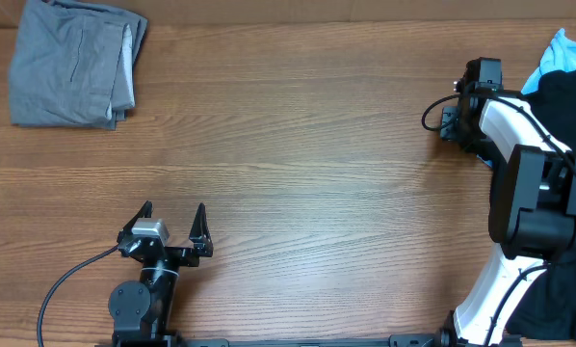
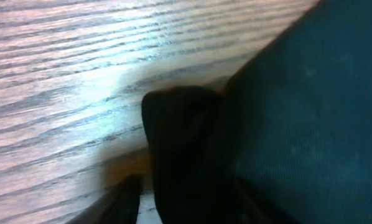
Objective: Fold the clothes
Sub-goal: 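Reach the right gripper to the black polo shirt and grasp it, then lift the black shirt with the right gripper and drag it leftward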
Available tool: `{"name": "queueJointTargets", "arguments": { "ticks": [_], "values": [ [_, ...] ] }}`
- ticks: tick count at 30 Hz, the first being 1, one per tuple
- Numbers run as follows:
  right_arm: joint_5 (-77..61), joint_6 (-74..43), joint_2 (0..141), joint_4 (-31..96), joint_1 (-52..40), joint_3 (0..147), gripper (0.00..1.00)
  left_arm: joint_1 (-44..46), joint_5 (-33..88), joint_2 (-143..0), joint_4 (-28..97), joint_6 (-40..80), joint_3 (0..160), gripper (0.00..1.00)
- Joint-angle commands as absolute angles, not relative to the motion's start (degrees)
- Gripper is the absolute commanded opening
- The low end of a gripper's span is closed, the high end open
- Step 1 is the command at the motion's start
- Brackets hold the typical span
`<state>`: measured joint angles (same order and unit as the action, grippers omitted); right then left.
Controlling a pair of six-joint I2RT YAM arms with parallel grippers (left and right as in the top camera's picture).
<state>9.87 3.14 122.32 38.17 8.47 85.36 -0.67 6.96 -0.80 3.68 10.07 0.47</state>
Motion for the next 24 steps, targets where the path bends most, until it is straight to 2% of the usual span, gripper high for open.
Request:
{"name": "queueJointTargets", "arguments": {
  "ticks": [1,4,5,12,20,24],
  "values": [
    [10.5,2.8,124.6,38.2,8.4,86.0,0.32,-0.4,6.4,-0.4,3.8,8.8,0.3,1.00],
    [10.5,2.8,124.6,38.1,8.4,86.1,0.13,-0.4,6.4,-0.4,3.8,8.8,0.3,1.00],
    [10.5,2.8,124.5,38.4,8.4,86.4,0.04,-0.4,6.4,-0.4,3.8,8.8,0.3,1.00],
    [10.5,0.7,124.2,45.1,8.4,95.3,0.04,-0.4,6.4,-0.4,3.8,8.8,0.3,1.00],
    [10.3,-0.7,123.0,58.3,7.7,116.4,0.04,-0.4,6.4,-0.4,3.8,8.8,0.3,1.00],
    [6.0,-0.6,123.0,63.8,4.9,126.3,0.04,-0.4,6.4,-0.4,3.8,8.8,0.3,1.00]
  ]
}}
